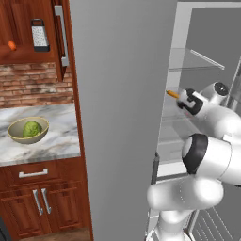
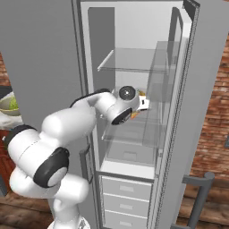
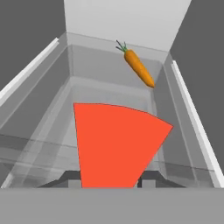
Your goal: Pick the cheese from the fridge and the cheese grater from the cabinet and place them next to the salad bowl.
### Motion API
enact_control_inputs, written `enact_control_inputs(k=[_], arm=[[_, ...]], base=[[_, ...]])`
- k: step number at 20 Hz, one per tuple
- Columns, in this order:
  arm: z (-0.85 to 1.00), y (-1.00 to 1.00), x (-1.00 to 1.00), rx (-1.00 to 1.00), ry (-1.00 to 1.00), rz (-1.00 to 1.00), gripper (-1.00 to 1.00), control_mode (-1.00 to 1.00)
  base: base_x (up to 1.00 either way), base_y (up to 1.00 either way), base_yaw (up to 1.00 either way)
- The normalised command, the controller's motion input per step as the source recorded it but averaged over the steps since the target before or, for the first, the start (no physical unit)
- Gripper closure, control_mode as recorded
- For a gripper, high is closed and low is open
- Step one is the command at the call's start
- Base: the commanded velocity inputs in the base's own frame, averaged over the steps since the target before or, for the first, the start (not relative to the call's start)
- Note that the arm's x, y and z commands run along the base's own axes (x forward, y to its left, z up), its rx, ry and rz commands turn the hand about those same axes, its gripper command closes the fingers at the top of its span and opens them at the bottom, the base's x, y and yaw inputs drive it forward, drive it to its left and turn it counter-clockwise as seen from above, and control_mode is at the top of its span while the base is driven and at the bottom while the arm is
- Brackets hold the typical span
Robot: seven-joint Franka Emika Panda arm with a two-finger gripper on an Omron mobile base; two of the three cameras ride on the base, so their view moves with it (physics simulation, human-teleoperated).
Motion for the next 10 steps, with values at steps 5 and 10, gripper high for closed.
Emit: enact_control_inputs(k=[5,10], arm=[[0.47,0.03,-0.68,-0.01,0.06,0.00,1.00,-1.00],[0.48,0.07,-0.85,0.02,0.11,0.00,1.00,-1.00]], base=[[0.00,0.00,0.00],[0.00,0.00,0.00]])
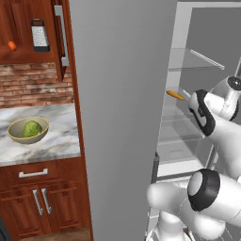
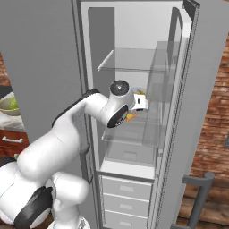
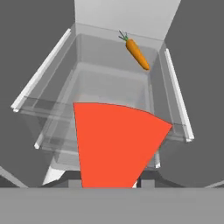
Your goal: Pick the cheese from the fridge and the cheese grater from the cabinet and place them next to the salad bowl.
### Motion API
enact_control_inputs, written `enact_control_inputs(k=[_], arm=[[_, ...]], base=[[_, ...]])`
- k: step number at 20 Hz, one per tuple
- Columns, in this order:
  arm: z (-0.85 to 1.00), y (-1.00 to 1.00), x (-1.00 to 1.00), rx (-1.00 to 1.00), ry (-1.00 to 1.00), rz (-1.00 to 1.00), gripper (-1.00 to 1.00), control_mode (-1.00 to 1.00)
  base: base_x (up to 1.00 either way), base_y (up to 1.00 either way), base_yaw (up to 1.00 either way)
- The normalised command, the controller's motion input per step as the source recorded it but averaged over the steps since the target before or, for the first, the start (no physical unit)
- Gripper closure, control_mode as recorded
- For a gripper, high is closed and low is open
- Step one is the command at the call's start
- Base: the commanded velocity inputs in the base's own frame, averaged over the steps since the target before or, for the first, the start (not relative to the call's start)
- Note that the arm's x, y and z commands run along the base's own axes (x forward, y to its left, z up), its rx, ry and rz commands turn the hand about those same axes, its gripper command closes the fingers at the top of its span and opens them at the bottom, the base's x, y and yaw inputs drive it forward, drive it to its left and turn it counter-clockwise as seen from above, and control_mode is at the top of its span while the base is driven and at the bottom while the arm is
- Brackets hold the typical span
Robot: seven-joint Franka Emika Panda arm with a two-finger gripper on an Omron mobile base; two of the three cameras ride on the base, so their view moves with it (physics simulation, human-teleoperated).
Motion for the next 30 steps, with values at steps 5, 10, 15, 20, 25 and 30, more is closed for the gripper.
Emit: enact_control_inputs(k=[5,10,15,20,25,30], arm=[[0.24,0.22,-0.76,0.00,0.09,0.00,1.00,-1.00],[0.03,0.12,-0.77,0.00,0.01,0.00,1.00,-1.00],[0.10,0.22,-0.77,0.00,0.00,-0.02,1.00,-1.00],[0.05,0.50,-0.57,0.00,0.00,-0.15,1.00,-1.00],[0.13,0.39,-0.58,0.00,-0.01,-0.13,1.00,-1.00],[0.27,0.28,-0.55,0.00,-0.06,-0.05,1.00,-1.00]], base=[[0.00,0.00,0.00],[0.00,0.00,0.00],[0.00,0.00,0.00],[0.00,0.00,0.00],[0.00,0.00,0.00],[0.00,0.00,0.00]])
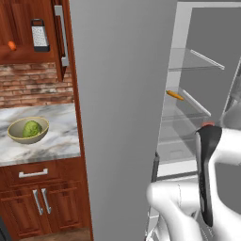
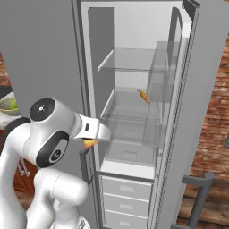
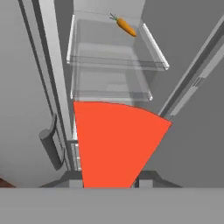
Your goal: Pick the cheese from the fridge and the cheese grater from the cabinet and place them next to the salad bowl.
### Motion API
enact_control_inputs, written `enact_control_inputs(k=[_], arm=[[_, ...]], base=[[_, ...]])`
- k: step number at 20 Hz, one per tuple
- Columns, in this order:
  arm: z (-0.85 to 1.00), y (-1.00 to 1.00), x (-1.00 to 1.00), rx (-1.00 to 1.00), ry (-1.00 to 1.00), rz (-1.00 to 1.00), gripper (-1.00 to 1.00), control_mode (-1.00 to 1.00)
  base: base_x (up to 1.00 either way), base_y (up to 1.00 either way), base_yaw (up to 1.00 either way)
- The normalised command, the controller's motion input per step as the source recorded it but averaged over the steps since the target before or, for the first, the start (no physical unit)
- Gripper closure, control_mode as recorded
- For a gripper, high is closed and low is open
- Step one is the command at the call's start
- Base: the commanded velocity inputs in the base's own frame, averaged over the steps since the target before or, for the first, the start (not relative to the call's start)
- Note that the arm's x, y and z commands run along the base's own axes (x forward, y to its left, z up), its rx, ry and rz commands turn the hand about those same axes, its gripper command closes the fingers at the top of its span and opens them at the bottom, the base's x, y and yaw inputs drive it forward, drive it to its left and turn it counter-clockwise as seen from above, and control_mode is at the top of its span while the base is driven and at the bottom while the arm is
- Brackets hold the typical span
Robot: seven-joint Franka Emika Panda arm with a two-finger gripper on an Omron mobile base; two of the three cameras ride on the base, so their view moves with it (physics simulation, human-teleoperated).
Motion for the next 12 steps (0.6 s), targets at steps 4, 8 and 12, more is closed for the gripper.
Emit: enact_control_inputs(k=[4,8,12], arm=[[0.47,0.13,-0.39,0.00,-0.02,0.02,1.00,-1.00],[0.65,0.03,-0.26,0.00,0.05,0.10,1.00,-1.00],[0.63,0.21,-0.33,0.00,0.09,0.11,1.00,-1.00]], base=[[0.00,0.00,0.00],[0.00,0.00,0.00],[0.00,0.00,0.00]])
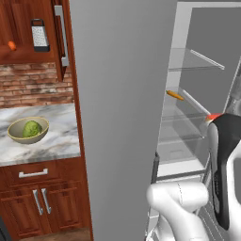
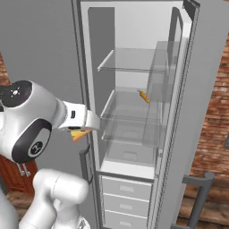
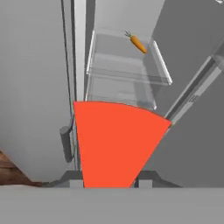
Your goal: Pick the cheese from the fridge and the cheese grater from the cabinet and place them next to the salad bowl.
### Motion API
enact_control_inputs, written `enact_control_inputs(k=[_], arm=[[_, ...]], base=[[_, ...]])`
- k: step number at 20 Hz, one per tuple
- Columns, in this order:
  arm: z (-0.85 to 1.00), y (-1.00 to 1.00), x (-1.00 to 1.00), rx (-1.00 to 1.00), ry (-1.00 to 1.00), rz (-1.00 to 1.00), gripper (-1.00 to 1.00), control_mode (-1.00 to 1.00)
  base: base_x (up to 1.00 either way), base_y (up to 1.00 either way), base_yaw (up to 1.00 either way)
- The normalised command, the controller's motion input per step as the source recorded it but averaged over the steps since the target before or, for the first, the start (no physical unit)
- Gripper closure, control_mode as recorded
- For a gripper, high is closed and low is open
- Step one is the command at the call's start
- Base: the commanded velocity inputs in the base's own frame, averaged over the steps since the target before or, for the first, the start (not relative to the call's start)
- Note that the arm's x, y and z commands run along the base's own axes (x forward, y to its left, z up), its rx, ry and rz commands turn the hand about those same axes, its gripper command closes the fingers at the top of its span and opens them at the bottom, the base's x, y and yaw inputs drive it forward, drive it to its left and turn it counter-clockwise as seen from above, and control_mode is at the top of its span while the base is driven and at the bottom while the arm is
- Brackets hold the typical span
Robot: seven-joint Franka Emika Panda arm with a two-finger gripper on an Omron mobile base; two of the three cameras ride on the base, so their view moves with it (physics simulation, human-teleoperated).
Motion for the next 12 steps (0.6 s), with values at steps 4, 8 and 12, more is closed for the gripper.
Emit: enact_control_inputs(k=[4,8,12], arm=[[0.07,0.49,-0.36,0.00,0.00,0.13,1.00,-1.00],[0.00,0.21,-0.17,0.00,0.00,0.04,1.00,1.00],[0.00,0.00,0.00,0.00,0.00,0.00,1.00,1.00]], base=[[0.00,0.00,0.00],[-0.61,0.69,0.09],[-0.72,1.00,0.08]])
